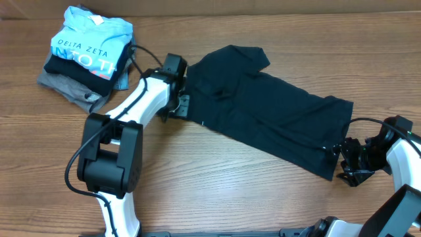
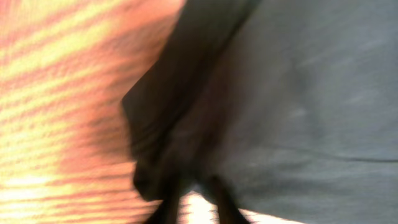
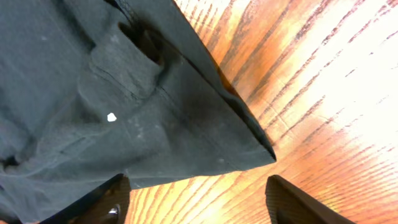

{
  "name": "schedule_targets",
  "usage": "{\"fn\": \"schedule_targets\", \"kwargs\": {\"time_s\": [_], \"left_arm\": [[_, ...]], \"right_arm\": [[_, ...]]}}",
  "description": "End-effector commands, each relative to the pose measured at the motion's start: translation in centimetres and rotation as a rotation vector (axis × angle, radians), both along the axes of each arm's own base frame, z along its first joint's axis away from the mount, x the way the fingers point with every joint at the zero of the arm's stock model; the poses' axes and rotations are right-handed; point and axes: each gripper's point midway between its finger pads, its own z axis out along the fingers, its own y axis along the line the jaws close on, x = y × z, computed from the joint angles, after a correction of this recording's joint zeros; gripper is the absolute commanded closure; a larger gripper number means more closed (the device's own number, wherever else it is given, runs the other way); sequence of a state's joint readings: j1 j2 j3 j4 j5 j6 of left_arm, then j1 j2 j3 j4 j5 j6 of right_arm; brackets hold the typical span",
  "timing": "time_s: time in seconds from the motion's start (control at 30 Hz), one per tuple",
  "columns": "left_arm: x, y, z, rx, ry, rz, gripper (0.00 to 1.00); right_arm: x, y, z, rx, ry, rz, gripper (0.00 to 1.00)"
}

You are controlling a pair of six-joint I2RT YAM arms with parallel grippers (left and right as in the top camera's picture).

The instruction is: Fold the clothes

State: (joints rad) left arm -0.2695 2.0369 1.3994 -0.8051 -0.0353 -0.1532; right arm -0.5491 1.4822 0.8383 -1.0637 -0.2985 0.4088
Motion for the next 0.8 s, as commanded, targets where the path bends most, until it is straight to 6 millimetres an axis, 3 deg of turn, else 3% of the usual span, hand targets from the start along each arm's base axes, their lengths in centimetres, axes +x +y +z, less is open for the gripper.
{"fn": "schedule_targets", "kwargs": {"time_s": [0.0, 0.1, 0.2, 0.3, 0.47, 0.57, 0.77], "left_arm": [[-0.1, 2.3, -0.3, 0.022, 0.021, 0.064, 0.96], [-0.1, 4.2, -0.1, 0.022, 0.04, 0.125, 0.96], [-0.1, 4.8, -0.1, -0.021, 0.054, 0.154, 0.96], [0.0, 4.9, 0.0, -0.056, 0.057, 0.167, 0.96], [0.1, 4.7, 0.0, -0.056, 0.053, 0.163, 0.96], [0.2, 4.7, 0.0, -0.058, 0.049, 0.163, 0.96], [0.2, 4.7, 0.0, -0.06, 0.048, 0.163, 0.96]], "right_arm": [[-0.9, 0.3, -0.6, -0.001, 0.02, 0.016, 0.33], [-1.6, 1.0, -1.7, 0.016, 0.018, 0.041, 0.4], [-0.2, 1.9, -2.2, 0.054, -0.107, 0.122, 0.5], [1.5, 3.3, -1.3, 0.134, -0.243, 0.18, 0.57], [3.4, 2.4, -1.2, 0.1, -0.311, 0.151, 0.55], [4.2, 1.8, -1.1, 0.079, -0.336, 0.13, 0.48], [4.0, -0.1, -2.2, -0.024, -0.274, 0.085, 0.51]]}}
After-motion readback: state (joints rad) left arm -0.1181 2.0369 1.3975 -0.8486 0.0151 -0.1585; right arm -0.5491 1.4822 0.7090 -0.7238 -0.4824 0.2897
